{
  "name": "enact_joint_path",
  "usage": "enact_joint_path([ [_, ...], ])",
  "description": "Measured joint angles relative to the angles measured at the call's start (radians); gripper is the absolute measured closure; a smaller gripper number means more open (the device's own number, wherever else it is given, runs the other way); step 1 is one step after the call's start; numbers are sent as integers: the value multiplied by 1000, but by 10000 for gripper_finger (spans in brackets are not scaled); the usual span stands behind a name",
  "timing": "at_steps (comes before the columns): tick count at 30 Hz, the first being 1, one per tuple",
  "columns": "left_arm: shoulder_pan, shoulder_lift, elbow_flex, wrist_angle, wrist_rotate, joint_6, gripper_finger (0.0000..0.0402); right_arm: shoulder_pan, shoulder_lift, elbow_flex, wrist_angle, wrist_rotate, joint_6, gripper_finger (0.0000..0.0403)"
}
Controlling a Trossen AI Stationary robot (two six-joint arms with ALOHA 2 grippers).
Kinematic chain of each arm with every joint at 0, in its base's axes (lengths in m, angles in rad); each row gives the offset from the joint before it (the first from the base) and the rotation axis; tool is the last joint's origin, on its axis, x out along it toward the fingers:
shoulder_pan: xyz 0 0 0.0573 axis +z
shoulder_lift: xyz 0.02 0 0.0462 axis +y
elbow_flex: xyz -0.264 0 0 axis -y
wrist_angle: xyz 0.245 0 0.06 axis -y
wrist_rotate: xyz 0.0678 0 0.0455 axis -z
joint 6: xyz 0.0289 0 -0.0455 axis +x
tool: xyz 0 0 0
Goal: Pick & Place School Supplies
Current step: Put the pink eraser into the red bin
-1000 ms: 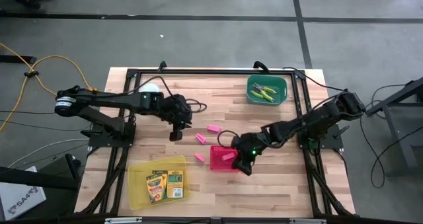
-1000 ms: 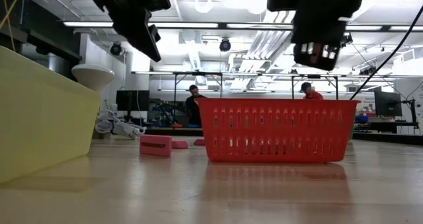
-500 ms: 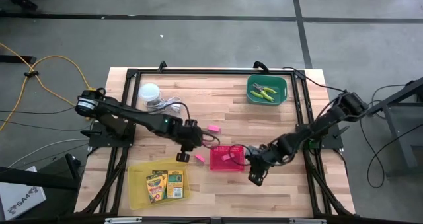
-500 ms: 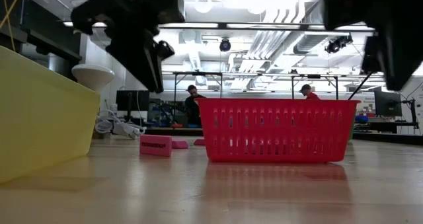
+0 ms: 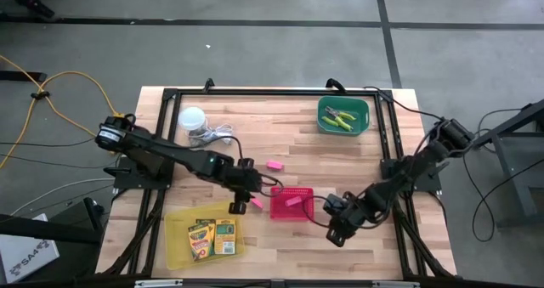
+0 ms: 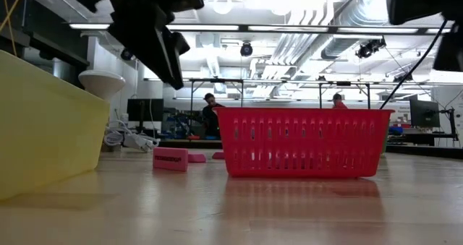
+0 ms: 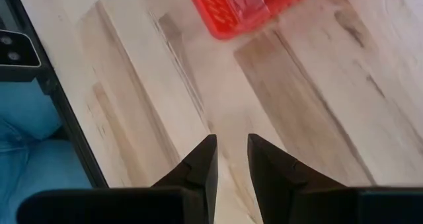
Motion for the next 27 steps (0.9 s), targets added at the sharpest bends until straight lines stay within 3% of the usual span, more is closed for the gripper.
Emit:
enact_joint_path([
  [12,-39,46,28,-22,1,-98,246,102,0,0,-31,100,164,331],
  [19,-54,182,185,-165,-14,-28,246,140,0,0,-37,140,205,331],
  [23,-75,196,200,-165,-31,46,246,166,0,0,-33,171,212,331],
  [27,-76,200,201,-169,-35,0,246,186,0,0,-32,193,237,331],
])
